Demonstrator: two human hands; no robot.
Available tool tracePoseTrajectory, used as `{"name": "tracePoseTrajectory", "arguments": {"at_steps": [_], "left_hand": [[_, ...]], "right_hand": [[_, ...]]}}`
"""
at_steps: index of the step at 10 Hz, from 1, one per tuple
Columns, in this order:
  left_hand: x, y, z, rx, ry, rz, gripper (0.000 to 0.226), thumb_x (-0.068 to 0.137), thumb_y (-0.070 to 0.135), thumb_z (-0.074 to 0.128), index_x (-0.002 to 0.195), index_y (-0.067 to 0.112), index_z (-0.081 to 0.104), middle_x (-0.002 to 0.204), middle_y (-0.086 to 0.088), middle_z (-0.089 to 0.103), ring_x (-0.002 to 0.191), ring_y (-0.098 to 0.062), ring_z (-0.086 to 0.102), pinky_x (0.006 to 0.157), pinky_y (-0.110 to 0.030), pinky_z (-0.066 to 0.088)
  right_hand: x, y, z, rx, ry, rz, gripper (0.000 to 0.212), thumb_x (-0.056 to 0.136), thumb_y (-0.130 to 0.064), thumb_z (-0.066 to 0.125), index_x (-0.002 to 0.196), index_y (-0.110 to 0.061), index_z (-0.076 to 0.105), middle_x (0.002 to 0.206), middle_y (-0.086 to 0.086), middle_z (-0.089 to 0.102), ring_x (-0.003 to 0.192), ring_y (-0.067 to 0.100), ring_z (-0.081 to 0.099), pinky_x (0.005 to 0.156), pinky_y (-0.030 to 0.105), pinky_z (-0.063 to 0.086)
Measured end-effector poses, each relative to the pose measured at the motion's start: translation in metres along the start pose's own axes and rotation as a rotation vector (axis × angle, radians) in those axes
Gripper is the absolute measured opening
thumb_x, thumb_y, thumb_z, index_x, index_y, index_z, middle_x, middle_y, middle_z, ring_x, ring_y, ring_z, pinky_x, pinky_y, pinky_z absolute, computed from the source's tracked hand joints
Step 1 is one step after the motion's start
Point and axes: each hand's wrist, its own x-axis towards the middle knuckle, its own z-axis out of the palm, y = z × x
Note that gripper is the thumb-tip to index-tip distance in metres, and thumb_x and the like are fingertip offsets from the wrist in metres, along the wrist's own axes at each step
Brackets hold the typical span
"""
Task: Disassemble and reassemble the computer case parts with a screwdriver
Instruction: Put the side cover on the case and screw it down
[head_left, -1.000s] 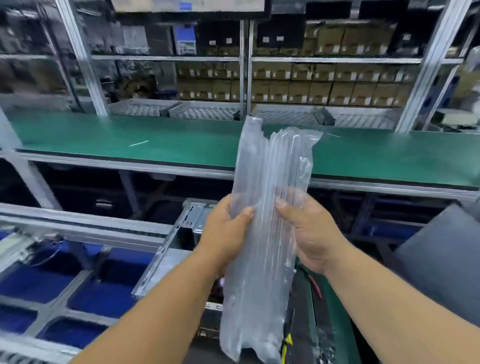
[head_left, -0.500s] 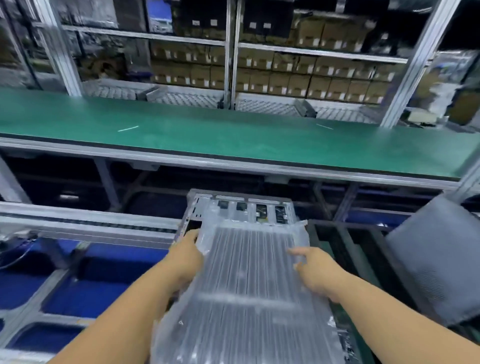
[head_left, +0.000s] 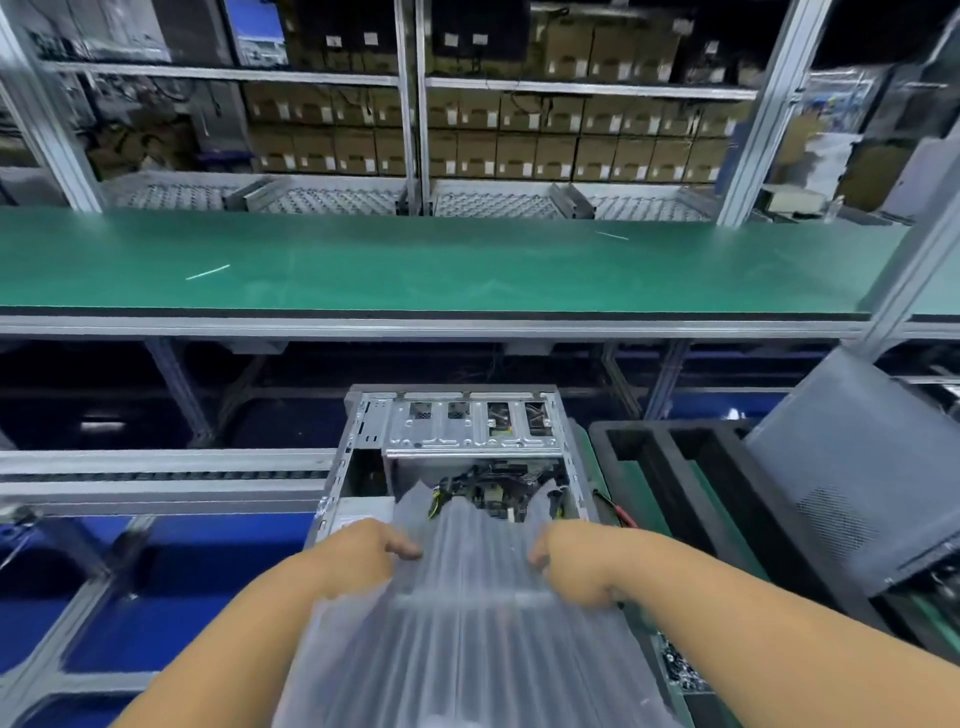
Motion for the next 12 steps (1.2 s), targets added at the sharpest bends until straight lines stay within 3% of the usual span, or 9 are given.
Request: {"name": "tracePoseTrajectory", "arguments": {"at_steps": [2, 4, 5, 6, 7, 9, 10, 11, 12], "left_hand": [[0.007, 0.010, -0.012, -0.102, 0.051, -0.036, 0.032, 0.097, 0.009, 0.056, 0.111, 0.027, 0.078, 0.108, 0.014, 0.069, 0.100, -0.005, 0.066, 0.061, 0.003, 0.039], [0.012, 0.022, -0.010, -0.169, 0.232, -0.007, 0.057, 0.096, -0.005, 0.033, 0.132, 0.024, 0.066, 0.127, -0.008, 0.068, 0.097, -0.021, 0.069, 0.064, -0.022, 0.050], [0.020, 0.023, -0.011, -0.237, 0.212, 0.003, 0.040, 0.096, 0.000, 0.046, 0.104, 0.024, 0.077, 0.104, -0.003, 0.074, 0.077, -0.015, 0.068, 0.058, -0.016, 0.048], [0.012, 0.016, -0.029, -0.287, 0.176, 0.030, 0.045, 0.091, 0.001, 0.048, 0.084, 0.028, 0.084, 0.089, 0.008, 0.071, 0.062, -0.001, 0.058, 0.050, -0.012, 0.041], [0.010, 0.011, -0.043, -0.546, 0.294, 0.048, 0.054, 0.088, -0.002, 0.041, 0.085, 0.030, 0.084, 0.110, -0.002, 0.073, 0.081, -0.014, 0.065, 0.062, -0.028, 0.051], [0.030, 0.014, -0.009, -0.204, 0.197, 0.046, 0.048, 0.090, -0.004, 0.037, 0.084, 0.028, 0.071, 0.099, 0.005, 0.065, 0.070, -0.007, 0.059, 0.060, -0.027, 0.052], [0.023, 0.003, 0.001, 0.202, 0.410, 0.153, 0.035, 0.095, 0.010, 0.043, 0.102, 0.040, 0.060, 0.122, 0.008, 0.046, 0.109, -0.020, 0.048, 0.083, -0.035, 0.049], [0.007, -0.018, 0.008, 0.412, 0.534, 0.328, 0.083, 0.090, -0.002, 0.051, 0.143, 0.060, 0.033, 0.166, 0.012, -0.006, 0.153, -0.025, -0.005, 0.119, -0.051, 0.026], [-0.018, -0.030, 0.001, 0.500, 0.207, 0.430, 0.121, 0.074, -0.015, 0.042, 0.147, 0.071, -0.001, 0.160, 0.024, -0.033, 0.149, -0.009, -0.033, 0.124, -0.054, 0.002]], "right_hand": [[0.005, -0.004, -0.016, -0.188, -0.180, -0.002, 0.048, 0.086, 0.015, 0.054, 0.133, 0.006, 0.058, 0.129, 0.026, 0.064, 0.114, 0.041, 0.061, 0.077, 0.035, 0.045], [0.027, -0.005, -0.003, -0.308, -0.017, -0.109, 0.044, 0.091, 0.005, 0.061, 0.134, 0.001, 0.065, 0.160, 0.016, 0.042, 0.146, 0.031, 0.040, 0.112, 0.043, 0.045], [0.016, -0.015, -0.009, -0.046, -0.009, -0.054, 0.039, 0.094, 0.003, 0.054, 0.130, -0.001, 0.069, 0.151, 0.013, 0.054, 0.139, 0.030, 0.051, 0.107, 0.038, 0.049], [0.002, -0.004, -0.020, 0.293, 0.033, -0.118, 0.036, 0.099, -0.008, 0.049, 0.123, -0.020, 0.074, 0.116, 0.001, 0.073, 0.075, 0.004, 0.069, 0.064, 0.022, 0.054], [0.001, 0.019, -0.028, 0.556, 0.139, -0.069, 0.034, 0.105, -0.011, 0.047, 0.119, -0.030, 0.071, 0.097, -0.004, 0.068, 0.034, 0.004, 0.039, 0.039, 0.018, 0.034], [0.007, 0.034, -0.014, 0.011, 0.176, -0.063, 0.040, 0.104, -0.032, 0.046, 0.140, -0.048, 0.053, 0.130, -0.004, 0.056, 0.074, 0.011, 0.057, 0.069, 0.029, 0.053], [0.001, 0.048, -0.018, -0.323, 0.266, -0.148, 0.075, 0.093, -0.014, 0.041, 0.155, -0.055, 0.030, 0.142, 0.001, 0.028, 0.108, 0.021, 0.044, 0.089, 0.037, 0.048], [-0.008, 0.075, -0.012, -0.572, 0.329, -0.359, 0.102, 0.082, -0.002, 0.045, 0.160, -0.052, 0.001, 0.166, -0.003, -0.019, 0.152, 0.032, -0.008, 0.120, 0.052, 0.017], [-0.016, 0.087, 0.000, -0.558, 0.156, -0.523, 0.114, 0.077, -0.001, 0.043, 0.154, -0.056, -0.020, 0.162, -0.016, -0.040, 0.147, 0.012, -0.042, 0.121, 0.047, -0.015]]}}
